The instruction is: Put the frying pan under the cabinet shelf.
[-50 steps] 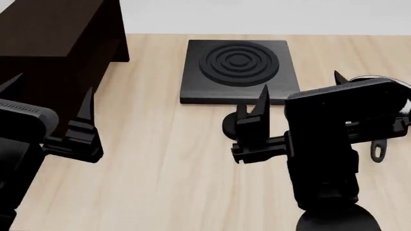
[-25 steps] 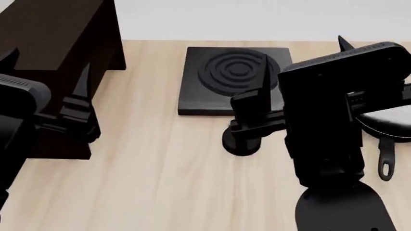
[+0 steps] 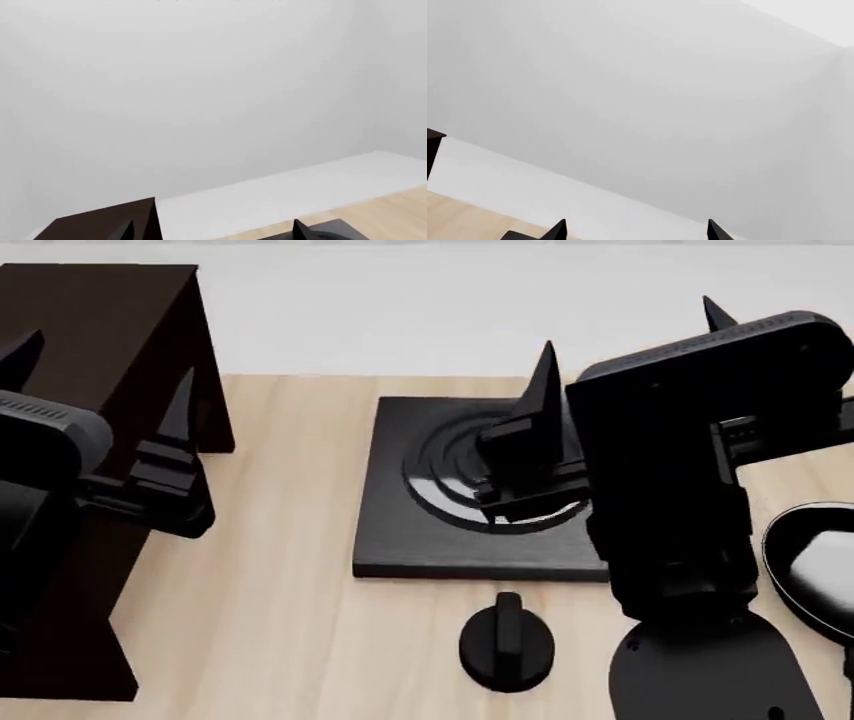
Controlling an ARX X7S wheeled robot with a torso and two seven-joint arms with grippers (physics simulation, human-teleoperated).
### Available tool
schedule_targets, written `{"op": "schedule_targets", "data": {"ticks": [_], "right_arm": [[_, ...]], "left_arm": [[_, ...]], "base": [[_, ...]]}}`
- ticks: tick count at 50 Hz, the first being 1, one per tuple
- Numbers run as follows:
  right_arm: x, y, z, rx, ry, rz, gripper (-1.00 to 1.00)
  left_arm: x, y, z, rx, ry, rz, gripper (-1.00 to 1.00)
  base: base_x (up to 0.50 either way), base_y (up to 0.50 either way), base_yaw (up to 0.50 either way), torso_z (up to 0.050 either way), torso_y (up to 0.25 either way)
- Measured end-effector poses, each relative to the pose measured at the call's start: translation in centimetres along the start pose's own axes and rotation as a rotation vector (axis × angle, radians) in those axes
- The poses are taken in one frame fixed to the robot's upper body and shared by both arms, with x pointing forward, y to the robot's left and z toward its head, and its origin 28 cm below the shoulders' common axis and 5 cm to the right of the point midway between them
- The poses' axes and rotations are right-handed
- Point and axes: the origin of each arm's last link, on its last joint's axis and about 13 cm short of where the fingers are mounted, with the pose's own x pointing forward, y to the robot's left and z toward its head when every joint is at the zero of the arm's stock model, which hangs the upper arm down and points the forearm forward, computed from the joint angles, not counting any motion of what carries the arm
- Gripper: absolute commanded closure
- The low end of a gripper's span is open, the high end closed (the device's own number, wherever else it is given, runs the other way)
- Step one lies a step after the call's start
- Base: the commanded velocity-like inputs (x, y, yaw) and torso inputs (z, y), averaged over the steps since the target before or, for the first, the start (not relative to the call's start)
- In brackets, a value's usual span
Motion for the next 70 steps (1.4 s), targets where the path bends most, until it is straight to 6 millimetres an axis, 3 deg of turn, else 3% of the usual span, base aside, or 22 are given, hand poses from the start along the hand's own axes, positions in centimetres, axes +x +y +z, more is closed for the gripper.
{"op": "schedule_targets", "data": {"ticks": [37, 45, 70], "right_arm": [[-0.4, 0.1, 0.4, -0.006, 0.002, 0.001, -1.00], [-0.6, -0.2, 0.1, -0.008, 0.033, -0.020, -1.00], [-4.7, -3.2, -0.9, -0.006, 0.145, -0.176, -1.00]], "left_arm": [[-0.3, 0.1, 1.3, 0.014, -0.034, 0.004, -1.00], [-0.3, 0.1, 1.4, 0.017, -0.034, 0.005, -1.00], [-0.4, 0.0, 3.0, 0.032, -0.059, -0.003, -1.00]], "base": [[0.50, 0.00, 0.00, 0.000, 0.001], [0.03, 0.00, 0.00, 0.000, 0.000], [0.00, 0.00, 0.00, 0.000, 0.000]]}}
